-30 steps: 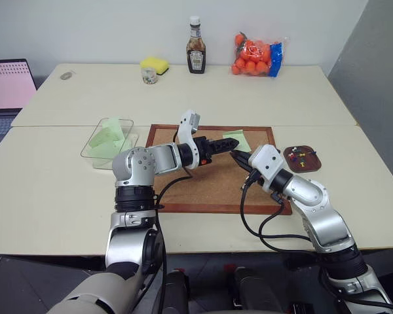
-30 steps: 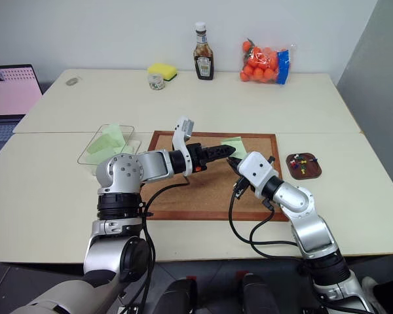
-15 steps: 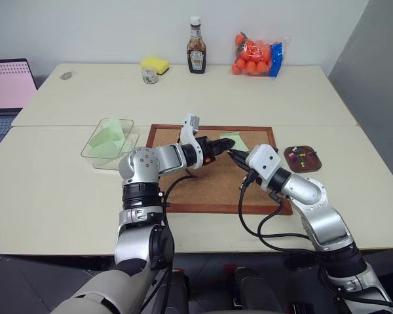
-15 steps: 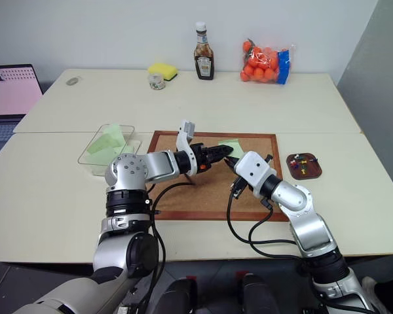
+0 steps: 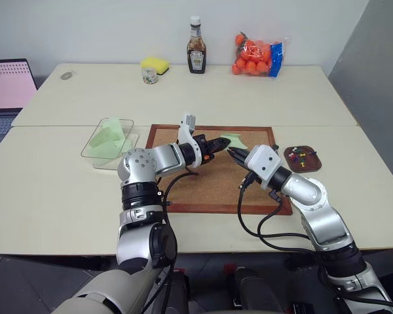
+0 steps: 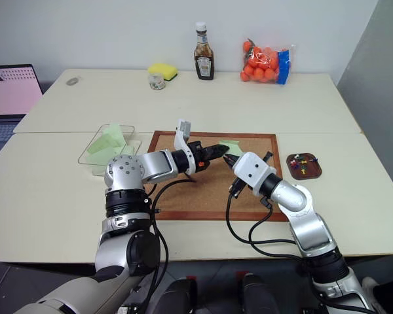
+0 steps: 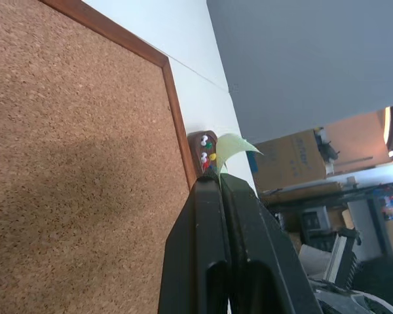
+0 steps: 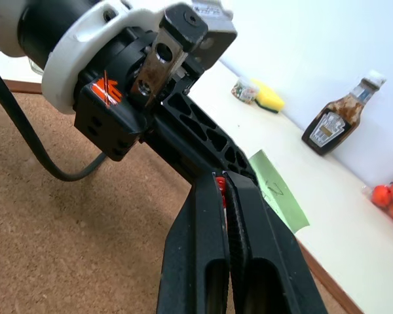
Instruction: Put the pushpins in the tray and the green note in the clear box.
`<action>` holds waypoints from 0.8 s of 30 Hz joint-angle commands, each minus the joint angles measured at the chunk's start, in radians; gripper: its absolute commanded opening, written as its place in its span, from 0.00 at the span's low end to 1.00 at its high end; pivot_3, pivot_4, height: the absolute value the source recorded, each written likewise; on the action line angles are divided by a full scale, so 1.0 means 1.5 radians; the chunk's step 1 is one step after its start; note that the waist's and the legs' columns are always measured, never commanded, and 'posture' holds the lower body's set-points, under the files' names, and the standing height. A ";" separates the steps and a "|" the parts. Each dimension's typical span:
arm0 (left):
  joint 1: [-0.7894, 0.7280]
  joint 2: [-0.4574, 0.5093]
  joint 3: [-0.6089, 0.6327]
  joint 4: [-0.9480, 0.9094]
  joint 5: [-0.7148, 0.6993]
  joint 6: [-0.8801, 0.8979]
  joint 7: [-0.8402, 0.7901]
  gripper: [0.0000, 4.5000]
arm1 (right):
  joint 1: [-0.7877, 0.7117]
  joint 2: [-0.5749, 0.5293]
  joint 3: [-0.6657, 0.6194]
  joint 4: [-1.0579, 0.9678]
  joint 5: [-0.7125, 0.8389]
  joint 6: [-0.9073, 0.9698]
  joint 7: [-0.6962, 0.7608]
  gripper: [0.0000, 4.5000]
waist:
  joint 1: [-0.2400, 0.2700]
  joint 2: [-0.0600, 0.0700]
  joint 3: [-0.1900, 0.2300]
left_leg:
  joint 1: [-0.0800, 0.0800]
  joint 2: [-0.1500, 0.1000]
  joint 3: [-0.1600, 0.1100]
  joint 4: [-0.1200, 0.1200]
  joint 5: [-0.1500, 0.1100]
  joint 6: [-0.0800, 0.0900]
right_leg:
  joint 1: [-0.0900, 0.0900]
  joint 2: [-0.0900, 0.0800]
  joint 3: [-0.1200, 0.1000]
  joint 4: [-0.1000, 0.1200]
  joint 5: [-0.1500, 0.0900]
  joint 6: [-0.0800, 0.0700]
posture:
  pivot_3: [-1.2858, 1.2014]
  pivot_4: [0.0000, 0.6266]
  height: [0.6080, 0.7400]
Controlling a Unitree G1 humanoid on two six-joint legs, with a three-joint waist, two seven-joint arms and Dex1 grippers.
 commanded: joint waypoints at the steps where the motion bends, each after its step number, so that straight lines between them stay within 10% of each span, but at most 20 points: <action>1: -0.017 -0.008 0.015 -0.006 -0.028 0.003 0.019 0.01 | -0.011 0.001 -0.010 -0.012 -0.013 -0.044 -0.018 0.00 | 0.000 0.000 0.000 | 0.000 0.000 0.000 0.000 0.000 0.000 | 0.000 0.000 0.000 0.000 0.000 0.000 | 0.52 0.24 1.00; 24: 0.084 0.108 -0.166 -0.210 0.003 -0.111 -0.111 0.01 | 0.073 0.013 -0.257 -0.027 0.058 0.192 -0.164 0.00 | 0.001 0.000 0.000 | 0.000 0.000 0.000 0.000 0.000 0.000 | 0.000 -0.001 0.001 0.000 0.002 -0.003 | 0.52 0.24 1.00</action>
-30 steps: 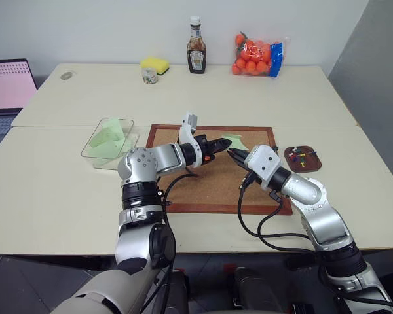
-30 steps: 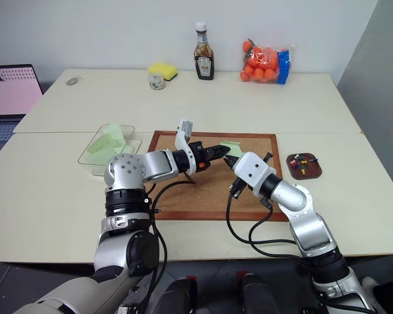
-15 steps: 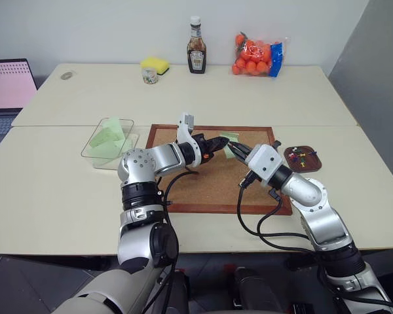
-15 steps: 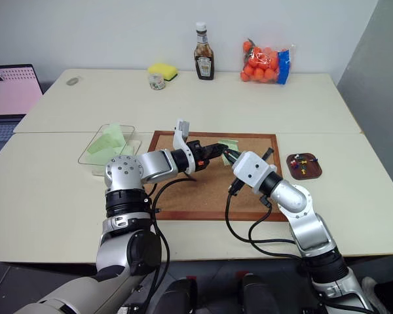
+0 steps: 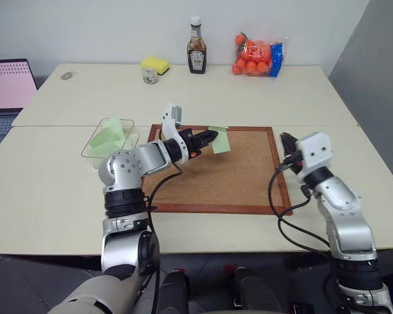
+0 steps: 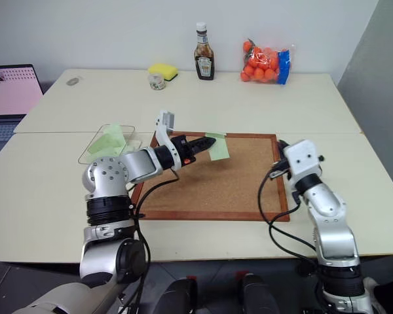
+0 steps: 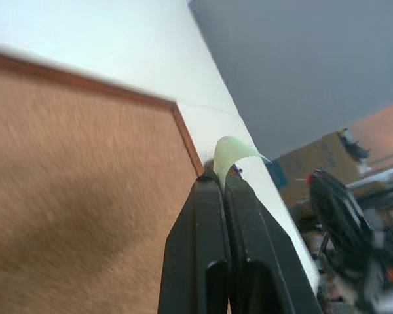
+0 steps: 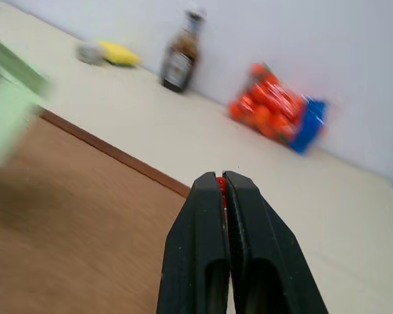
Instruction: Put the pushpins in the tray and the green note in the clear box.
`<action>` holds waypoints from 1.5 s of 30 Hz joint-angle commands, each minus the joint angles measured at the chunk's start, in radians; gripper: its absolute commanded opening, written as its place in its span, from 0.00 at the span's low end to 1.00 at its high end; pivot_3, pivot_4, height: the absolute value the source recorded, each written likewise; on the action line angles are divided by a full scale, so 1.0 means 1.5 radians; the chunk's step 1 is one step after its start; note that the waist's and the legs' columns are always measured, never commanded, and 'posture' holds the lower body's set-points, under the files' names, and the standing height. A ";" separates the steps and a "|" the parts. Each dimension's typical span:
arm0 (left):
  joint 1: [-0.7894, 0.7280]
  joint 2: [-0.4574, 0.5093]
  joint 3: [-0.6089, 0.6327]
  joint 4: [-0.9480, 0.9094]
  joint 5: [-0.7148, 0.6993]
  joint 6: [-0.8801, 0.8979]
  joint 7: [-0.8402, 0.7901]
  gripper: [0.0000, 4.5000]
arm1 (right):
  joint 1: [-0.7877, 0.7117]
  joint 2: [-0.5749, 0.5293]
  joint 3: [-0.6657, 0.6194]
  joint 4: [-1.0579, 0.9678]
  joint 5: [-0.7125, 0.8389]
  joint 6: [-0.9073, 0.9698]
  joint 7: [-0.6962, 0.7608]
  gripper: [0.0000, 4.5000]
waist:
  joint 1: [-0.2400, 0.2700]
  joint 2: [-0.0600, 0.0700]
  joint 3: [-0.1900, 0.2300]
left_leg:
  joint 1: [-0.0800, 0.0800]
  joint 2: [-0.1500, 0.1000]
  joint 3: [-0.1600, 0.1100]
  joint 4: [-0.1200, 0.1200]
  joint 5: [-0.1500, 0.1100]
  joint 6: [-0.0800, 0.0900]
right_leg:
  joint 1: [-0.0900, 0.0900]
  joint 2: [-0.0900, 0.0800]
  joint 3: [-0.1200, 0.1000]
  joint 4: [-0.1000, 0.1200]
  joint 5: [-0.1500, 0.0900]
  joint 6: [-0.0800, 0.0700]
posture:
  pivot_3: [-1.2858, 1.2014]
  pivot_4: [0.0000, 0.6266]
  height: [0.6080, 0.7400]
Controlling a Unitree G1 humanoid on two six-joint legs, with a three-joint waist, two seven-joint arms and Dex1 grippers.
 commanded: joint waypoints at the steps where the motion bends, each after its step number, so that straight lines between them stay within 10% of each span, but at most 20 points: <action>1: 0.017 0.014 -0.053 -0.054 0.016 -0.041 -0.032 0.01 | -0.019 -0.014 -0.039 0.038 0.015 0.064 -0.021 0.00 | 0.000 0.000 0.000 | 0.000 0.000 0.000 0.000 0.000 0.000 | 0.000 0.000 0.000 0.000 0.000 0.000 | 0.52 0.24 1.00; 14: 0.026 0.030 -0.093 -0.060 0.042 -0.090 -0.043 0.01 | -0.119 -0.036 -0.067 0.249 0.027 0.092 -0.067 0.00 | -0.001 0.000 0.000 | 0.000 0.000 0.001 0.000 0.000 0.000 | 0.000 0.000 0.001 0.000 0.000 0.000 | 0.52 0.24 1.00; 30: 0.020 0.034 -0.093 -0.058 0.045 -0.094 -0.044 0.00 | -0.120 -0.028 -0.072 0.222 0.057 0.101 -0.081 0.74 | -0.002 0.000 0.000 | 0.000 0.000 0.001 0.000 0.000 0.000 | 0.000 0.000 0.001 0.000 0.000 0.001 | 0.52 0.24 1.00; 45: 0.049 0.183 -0.088 -0.137 0.266 -0.273 0.089 0.00 | -0.081 -0.048 0.085 -0.083 0.202 0.114 0.170 0.74 | -0.006 0.000 0.000 | 0.000 0.001 0.001 0.000 0.000 0.001 | 0.000 0.001 0.001 0.000 -0.002 0.003 | 0.52 0.24 1.00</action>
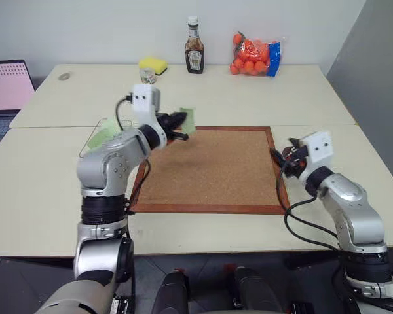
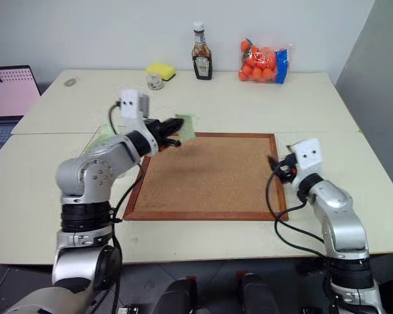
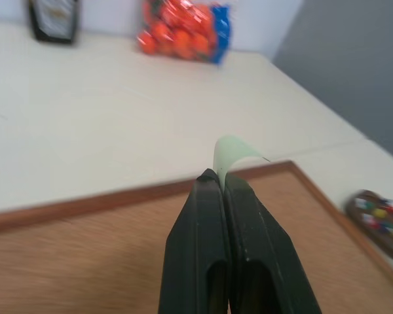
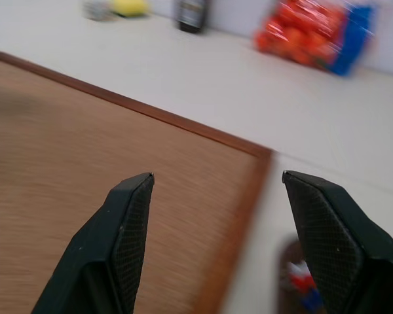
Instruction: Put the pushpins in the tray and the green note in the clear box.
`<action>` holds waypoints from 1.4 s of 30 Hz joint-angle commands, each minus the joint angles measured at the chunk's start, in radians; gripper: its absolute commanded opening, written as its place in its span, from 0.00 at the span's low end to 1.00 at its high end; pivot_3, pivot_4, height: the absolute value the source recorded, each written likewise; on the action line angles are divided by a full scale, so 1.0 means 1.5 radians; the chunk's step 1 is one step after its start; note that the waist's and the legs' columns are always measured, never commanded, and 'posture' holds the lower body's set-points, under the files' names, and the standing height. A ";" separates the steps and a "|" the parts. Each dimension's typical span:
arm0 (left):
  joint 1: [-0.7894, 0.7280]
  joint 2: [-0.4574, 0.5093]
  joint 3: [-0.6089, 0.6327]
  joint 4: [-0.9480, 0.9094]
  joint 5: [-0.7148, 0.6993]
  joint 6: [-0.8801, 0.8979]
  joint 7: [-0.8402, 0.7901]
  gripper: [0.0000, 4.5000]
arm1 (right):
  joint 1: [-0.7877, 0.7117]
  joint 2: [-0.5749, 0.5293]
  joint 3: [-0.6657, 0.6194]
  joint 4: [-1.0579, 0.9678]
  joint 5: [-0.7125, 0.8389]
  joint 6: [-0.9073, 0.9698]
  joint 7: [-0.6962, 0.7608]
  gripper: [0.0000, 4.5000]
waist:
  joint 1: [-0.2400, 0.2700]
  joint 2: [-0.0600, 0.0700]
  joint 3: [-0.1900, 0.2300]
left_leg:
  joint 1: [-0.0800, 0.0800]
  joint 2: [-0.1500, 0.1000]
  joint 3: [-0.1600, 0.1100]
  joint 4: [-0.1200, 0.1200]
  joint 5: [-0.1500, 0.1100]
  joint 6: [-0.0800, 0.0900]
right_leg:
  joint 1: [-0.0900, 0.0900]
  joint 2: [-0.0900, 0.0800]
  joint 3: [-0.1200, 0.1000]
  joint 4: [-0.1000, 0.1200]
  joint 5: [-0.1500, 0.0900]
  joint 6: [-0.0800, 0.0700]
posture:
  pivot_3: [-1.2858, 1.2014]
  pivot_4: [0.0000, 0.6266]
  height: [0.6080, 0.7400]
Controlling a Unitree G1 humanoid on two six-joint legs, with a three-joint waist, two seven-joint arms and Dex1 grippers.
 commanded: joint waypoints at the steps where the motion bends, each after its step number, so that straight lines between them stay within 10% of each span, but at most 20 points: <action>1: 0.019 0.026 0.030 -0.040 0.073 -0.050 0.075 0.00 | -0.055 -0.004 0.053 -0.051 0.051 0.007 0.073 0.74 | 0.001 0.000 0.000 | 0.000 0.000 0.000 0.000 0.000 0.000 | 0.000 0.000 0.000 0.000 0.000 0.000 | 0.52 0.24 1.00; 20: 0.016 0.057 0.103 0.137 0.171 -0.097 0.182 0.00 | -0.283 0.066 0.215 0.157 -0.021 0.018 0.132 0.74 | 0.006 -0.001 0.001 | -0.001 -0.001 -0.002 0.000 0.000 0.000 | 0.000 -0.002 -0.002 0.000 0.002 -0.003 | 0.52 0.24 1.00; 38: -0.006 0.062 0.101 0.137 0.189 -0.119 0.203 0.80 | -0.268 0.079 0.202 0.141 -0.033 0.020 0.128 0.75 | 0.006 -0.001 0.001 | -0.001 0.000 -0.002 0.000 0.000 0.000 | 0.000 -0.001 -0.003 0.000 0.002 -0.003 | 0.52 0.24 1.00; 42: 0.017 0.073 0.069 0.088 0.189 -0.166 0.143 0.80 | -0.250 0.080 0.184 0.122 -0.032 0.002 0.111 0.75 | 0.006 -0.001 0.001 | -0.001 0.000 -0.002 0.000 0.000 0.000 | 0.000 -0.001 -0.003 0.000 0.002 -0.003 | 0.52 0.24 1.00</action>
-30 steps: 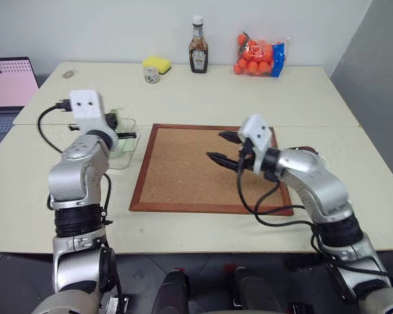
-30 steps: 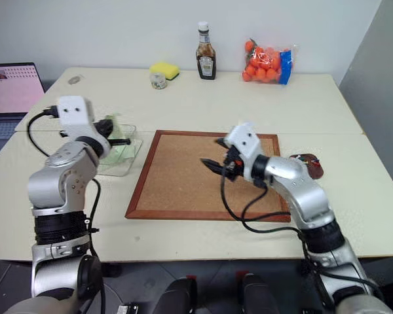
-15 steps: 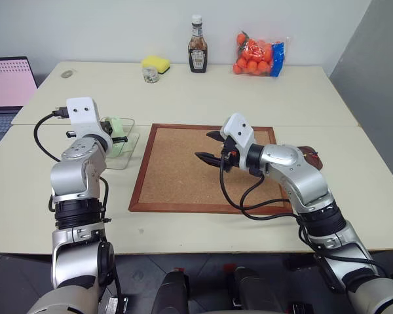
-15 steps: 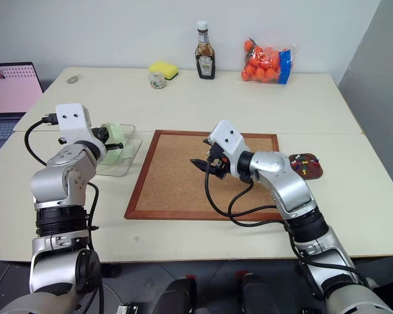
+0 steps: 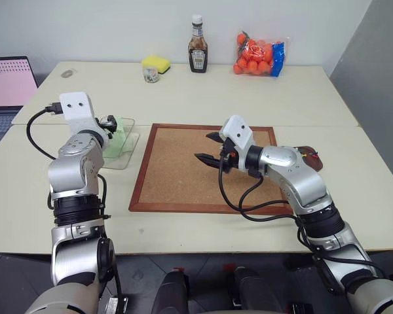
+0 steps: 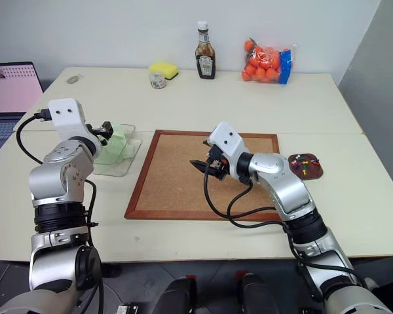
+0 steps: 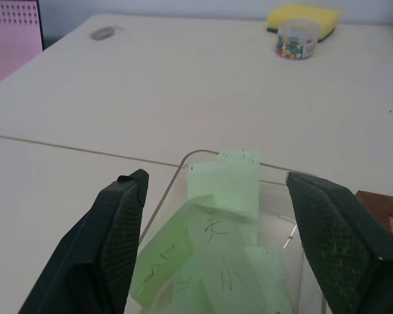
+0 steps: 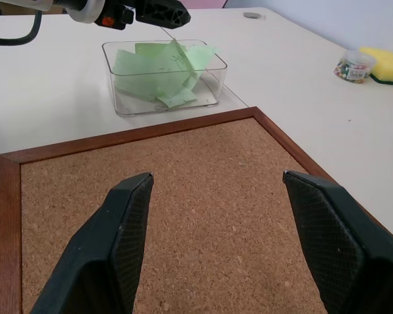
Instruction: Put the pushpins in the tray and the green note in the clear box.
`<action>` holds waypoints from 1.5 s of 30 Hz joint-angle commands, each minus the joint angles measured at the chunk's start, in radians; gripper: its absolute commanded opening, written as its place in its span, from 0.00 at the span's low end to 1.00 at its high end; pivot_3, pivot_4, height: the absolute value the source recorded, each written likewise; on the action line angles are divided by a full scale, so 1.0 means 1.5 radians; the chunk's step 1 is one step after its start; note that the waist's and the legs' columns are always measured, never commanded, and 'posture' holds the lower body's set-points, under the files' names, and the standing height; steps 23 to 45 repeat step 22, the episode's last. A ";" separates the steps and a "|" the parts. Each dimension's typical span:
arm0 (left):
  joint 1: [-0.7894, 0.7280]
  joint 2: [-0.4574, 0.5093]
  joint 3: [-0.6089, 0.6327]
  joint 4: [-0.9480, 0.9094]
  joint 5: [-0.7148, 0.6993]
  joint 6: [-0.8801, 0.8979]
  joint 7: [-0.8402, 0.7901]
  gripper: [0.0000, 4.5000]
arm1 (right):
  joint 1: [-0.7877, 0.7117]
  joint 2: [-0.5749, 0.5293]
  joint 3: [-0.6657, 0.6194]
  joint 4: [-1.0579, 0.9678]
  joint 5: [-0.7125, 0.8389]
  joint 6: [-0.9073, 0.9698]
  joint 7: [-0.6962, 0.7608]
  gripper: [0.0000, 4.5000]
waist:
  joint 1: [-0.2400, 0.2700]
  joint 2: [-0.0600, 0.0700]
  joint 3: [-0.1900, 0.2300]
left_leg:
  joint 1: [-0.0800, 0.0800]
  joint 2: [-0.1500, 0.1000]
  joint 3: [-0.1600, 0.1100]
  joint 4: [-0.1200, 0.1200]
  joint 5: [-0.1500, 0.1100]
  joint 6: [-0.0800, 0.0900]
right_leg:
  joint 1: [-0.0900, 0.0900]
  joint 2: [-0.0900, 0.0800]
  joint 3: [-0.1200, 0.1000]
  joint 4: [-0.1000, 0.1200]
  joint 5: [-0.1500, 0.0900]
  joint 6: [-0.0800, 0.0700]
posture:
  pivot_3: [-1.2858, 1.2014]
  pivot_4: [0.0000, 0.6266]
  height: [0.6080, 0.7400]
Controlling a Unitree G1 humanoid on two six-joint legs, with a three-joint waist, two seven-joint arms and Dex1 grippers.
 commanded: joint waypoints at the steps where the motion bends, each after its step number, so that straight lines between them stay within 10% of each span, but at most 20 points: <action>1: 0.014 0.026 -0.032 -0.083 0.001 -0.065 -0.075 0.80 | 0.022 0.001 -0.033 -0.058 0.005 -0.039 -0.016 0.75 | 0.000 0.000 0.000 | 0.000 0.000 0.000 0.000 0.000 0.000 | 0.000 0.000 0.000 0.000 0.000 0.000 | 0.52 0.24 1.00; 18: 0.201 -0.027 -0.202 -0.265 -0.066 -0.141 -0.331 0.80 | 0.375 0.034 -0.142 -0.261 -0.021 -0.134 -0.201 0.75 | -0.004 0.000 0.000 | 0.001 0.001 0.001 -0.001 0.000 0.000 | 0.000 0.001 0.002 0.000 -0.002 0.003 | 0.52 0.24 1.00; 45: 0.214 -0.030 -0.191 -0.254 -0.063 -0.152 -0.331 0.80 | 0.391 0.042 -0.139 -0.245 -0.049 -0.154 -0.231 0.75 | -0.002 0.000 0.000 | 0.001 0.001 0.001 0.000 0.000 0.000 | 0.000 0.001 0.002 0.000 -0.002 0.003 | 0.52 0.24 1.00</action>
